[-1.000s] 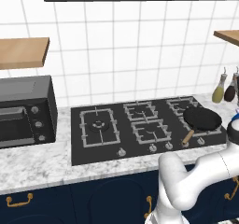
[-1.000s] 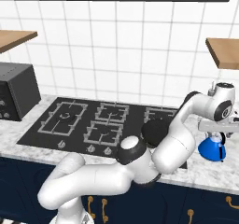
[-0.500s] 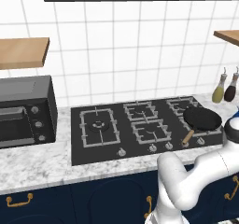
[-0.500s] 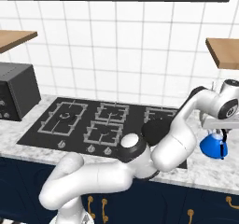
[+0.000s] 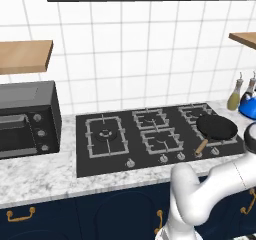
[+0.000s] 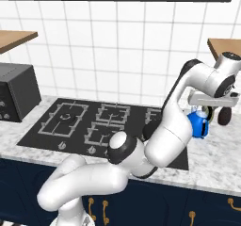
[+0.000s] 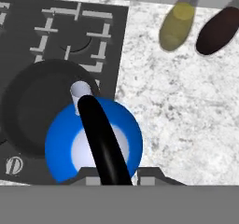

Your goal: Pick the kettle from the counter and place it on a stove burner. Then turn the burner on.

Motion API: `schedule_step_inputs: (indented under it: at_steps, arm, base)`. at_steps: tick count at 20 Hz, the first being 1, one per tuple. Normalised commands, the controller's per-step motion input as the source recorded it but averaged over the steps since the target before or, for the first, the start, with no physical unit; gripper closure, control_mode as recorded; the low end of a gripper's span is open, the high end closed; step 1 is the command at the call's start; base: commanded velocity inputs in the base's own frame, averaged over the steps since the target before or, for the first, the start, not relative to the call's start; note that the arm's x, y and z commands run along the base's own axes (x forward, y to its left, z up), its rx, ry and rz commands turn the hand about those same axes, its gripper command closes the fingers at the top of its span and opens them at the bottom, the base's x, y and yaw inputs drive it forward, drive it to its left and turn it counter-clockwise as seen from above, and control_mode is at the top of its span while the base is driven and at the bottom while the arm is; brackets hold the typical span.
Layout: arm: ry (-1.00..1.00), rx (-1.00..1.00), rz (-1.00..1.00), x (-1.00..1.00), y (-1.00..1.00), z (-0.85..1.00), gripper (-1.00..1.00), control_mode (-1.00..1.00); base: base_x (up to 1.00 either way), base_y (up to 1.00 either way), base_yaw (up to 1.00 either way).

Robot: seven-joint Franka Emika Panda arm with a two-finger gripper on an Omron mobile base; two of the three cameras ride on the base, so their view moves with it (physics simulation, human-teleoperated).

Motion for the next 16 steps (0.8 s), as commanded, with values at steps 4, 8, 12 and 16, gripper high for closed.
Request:
schedule_step_inputs:
  at_steps: [4,8,12,16]
  arm:
    - [-0.31,-0.02,0.0,-0.04,1.0,0.54,1.0,-1.0]
    - [-0.33,-0.03,0.0,0.0,1.0,0.31,1.0,-1.0]
    - [-0.28,-0.06,0.0,0.0,1.0,0.06,1.0,-1.0]
    - [-0.23,-0.07,0.0,0.0,1.0,0.0,1.0,-1.0]
  base:
    - [0.0,0.0,0.0]
    - [0.0,0.0,0.0]
    - [0.0,0.0,0.0]
    - [0.0,0.0,0.0]
